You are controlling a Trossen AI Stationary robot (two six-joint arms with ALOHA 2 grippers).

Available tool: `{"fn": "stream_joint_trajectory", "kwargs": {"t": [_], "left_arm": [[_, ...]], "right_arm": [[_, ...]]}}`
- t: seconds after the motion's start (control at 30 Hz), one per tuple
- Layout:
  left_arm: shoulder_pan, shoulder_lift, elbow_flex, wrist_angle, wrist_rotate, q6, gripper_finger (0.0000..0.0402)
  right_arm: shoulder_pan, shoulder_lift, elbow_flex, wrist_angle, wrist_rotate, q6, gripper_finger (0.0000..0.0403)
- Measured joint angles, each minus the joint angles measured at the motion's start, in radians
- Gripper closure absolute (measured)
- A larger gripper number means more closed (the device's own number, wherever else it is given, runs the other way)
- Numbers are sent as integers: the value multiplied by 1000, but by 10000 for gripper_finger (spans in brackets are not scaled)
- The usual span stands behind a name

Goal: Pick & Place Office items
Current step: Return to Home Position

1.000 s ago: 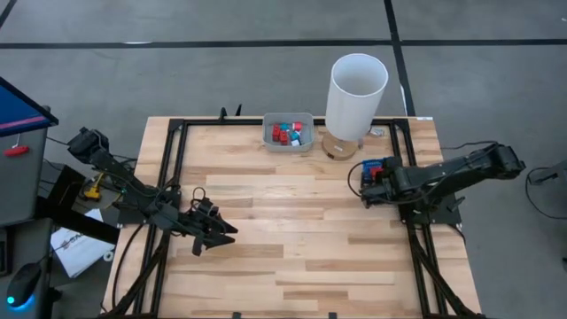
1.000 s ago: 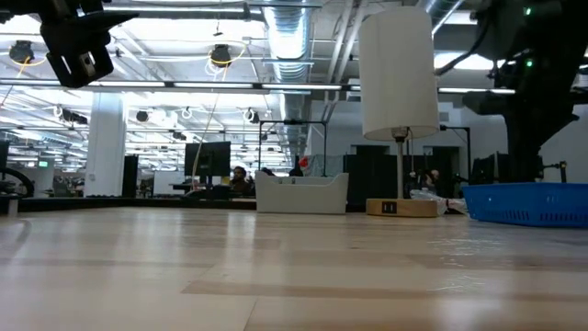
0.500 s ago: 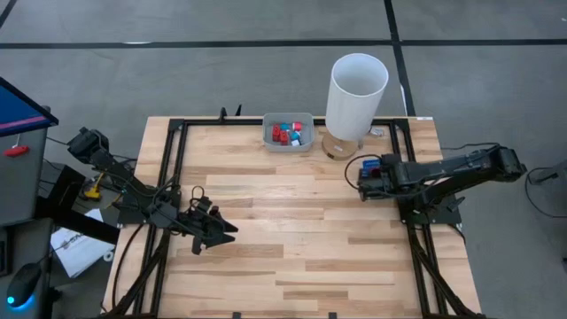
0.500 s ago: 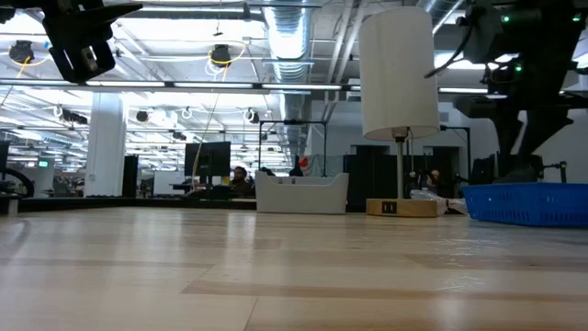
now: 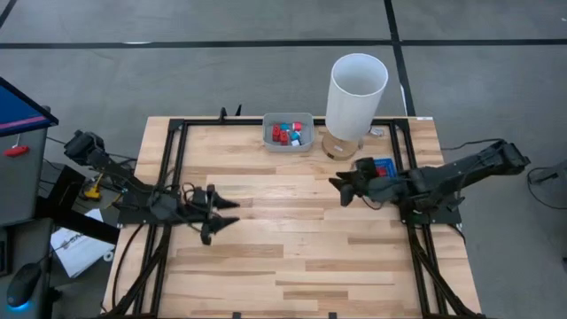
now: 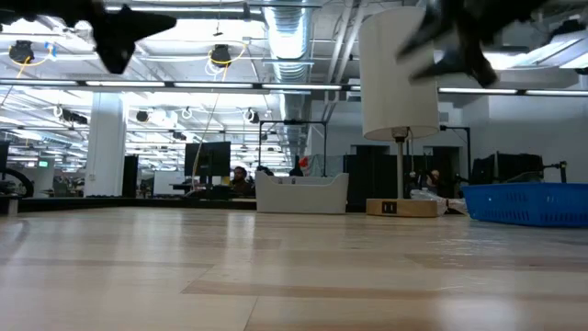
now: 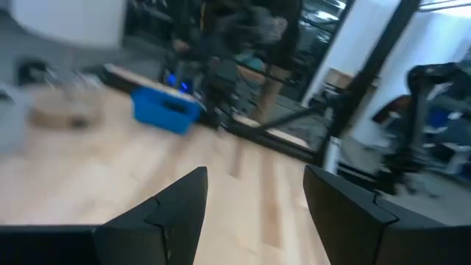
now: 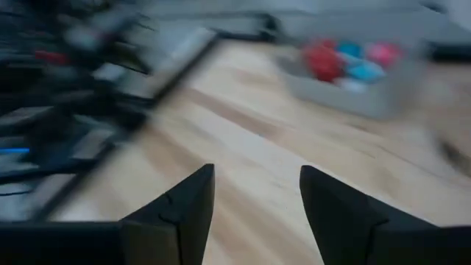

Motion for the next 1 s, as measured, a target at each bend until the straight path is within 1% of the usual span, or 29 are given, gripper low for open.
{"fn": "stream_joint_trajectory", "kwargs": {"t": [0.07,0.13,0.2,0.3,0.37,0.4,0.47,0.53,0.6,0.67,0.73,0.8,0.9,1.0], "left_arm": [[71,-41,0,-7,43,75,179],[185,-92,0,-11,155,131,179],[342,-126,1,-34,330,145,179],[591,-156,1,-90,647,81,182],[715,-187,1,-89,830,33,189],[754,-210,1,-91,898,23,193],[789,-260,1,-141,966,29,203],[779,-319,1,-242,972,64,213],[745,-382,1,-350,962,101,221],[696,-446,1,-434,912,134,226],[642,-514,0,-476,850,167,229],[593,-581,-2,-519,764,205,228],[527,-683,-55,-517,645,231,224],[475,-766,-164,-462,591,210,220]], "right_arm": [[23,-22,0,107,-4,-77,210],[38,-44,0,149,-5,-119,210],[40,-59,0,150,-5,-121,210],[40,-72,0,144,-24,-117,210],[40,-78,0,144,-30,-113,210],[40,-79,0,147,-31,-109,210],[40,-79,0,162,-30,-106,210],[40,-76,0,179,-30,-106,210],[40,-69,0,182,-30,-105,210],[40,-68,0,177,-33,-105,210],[40,-65,0,182,-33,-106,210],[39,-63,0,178,-33,-110,210],[31,-64,0,181,-30,-119,210],[31,-64,0,188,-26,-122,210]]}}
